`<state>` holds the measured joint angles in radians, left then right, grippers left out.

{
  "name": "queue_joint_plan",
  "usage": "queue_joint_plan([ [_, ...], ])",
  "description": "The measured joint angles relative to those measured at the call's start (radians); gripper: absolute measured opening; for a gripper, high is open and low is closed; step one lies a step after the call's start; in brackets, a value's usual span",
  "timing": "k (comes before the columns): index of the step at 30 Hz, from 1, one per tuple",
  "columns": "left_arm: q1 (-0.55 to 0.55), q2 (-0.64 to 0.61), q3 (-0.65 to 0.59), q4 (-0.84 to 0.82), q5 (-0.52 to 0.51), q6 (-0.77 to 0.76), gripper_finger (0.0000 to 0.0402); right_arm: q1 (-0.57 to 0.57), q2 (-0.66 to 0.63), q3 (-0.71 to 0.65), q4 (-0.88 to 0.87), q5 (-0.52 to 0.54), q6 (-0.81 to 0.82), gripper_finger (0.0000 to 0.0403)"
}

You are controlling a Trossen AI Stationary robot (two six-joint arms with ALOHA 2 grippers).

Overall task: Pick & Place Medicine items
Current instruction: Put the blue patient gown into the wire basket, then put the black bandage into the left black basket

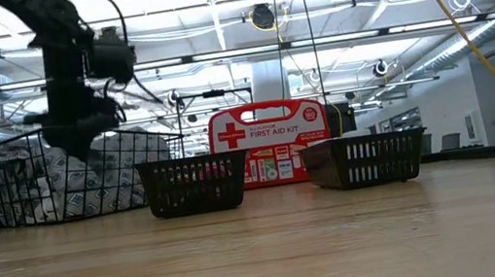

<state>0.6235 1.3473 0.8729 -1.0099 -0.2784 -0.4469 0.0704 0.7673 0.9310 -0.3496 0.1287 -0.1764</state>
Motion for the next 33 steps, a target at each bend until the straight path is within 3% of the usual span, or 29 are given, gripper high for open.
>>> queue_joint_plan([
  [7, -0.025, -0.008, 0.258, -0.240, -0.095, -0.006, 0.0136, 0.000, 0.000, 0.000, 0.000, 0.000, 0.000, 0.0210],
  [13, -0.223, -0.154, 0.363, -0.082, -0.147, 0.009, 0.0136, 0.001, -0.016, 0.000, -0.005, 0.000, 0.018, 0.0210],
  [18, -0.541, -0.314, 0.313, 0.074, -0.265, -0.060, 0.0136, 0.004, -0.118, 0.000, -0.063, -0.002, 0.027, 0.0210],
  [21, -0.753, -0.400, 0.230, 0.157, -0.361, -0.124, 0.0136, 0.003, -0.203, -0.003, -0.126, 0.000, 0.061, 0.0210],
  [25, -0.997, -0.458, 0.098, 0.384, -0.475, -0.139, 0.0136, 0.003, -0.318, -0.090, -0.133, 0.000, 0.087, 0.0210],
  [30, -1.179, -0.441, -0.029, 0.648, -0.570, -0.017, 0.0136, 0.003, -0.445, -0.232, -0.097, 0.000, 0.110, 0.0210],
  [33, -1.226, -0.435, -0.055, 0.675, -0.625, -0.013, 0.0136, 0.003, -0.512, -0.317, -0.038, 0.000, 0.143, 0.0210],
])
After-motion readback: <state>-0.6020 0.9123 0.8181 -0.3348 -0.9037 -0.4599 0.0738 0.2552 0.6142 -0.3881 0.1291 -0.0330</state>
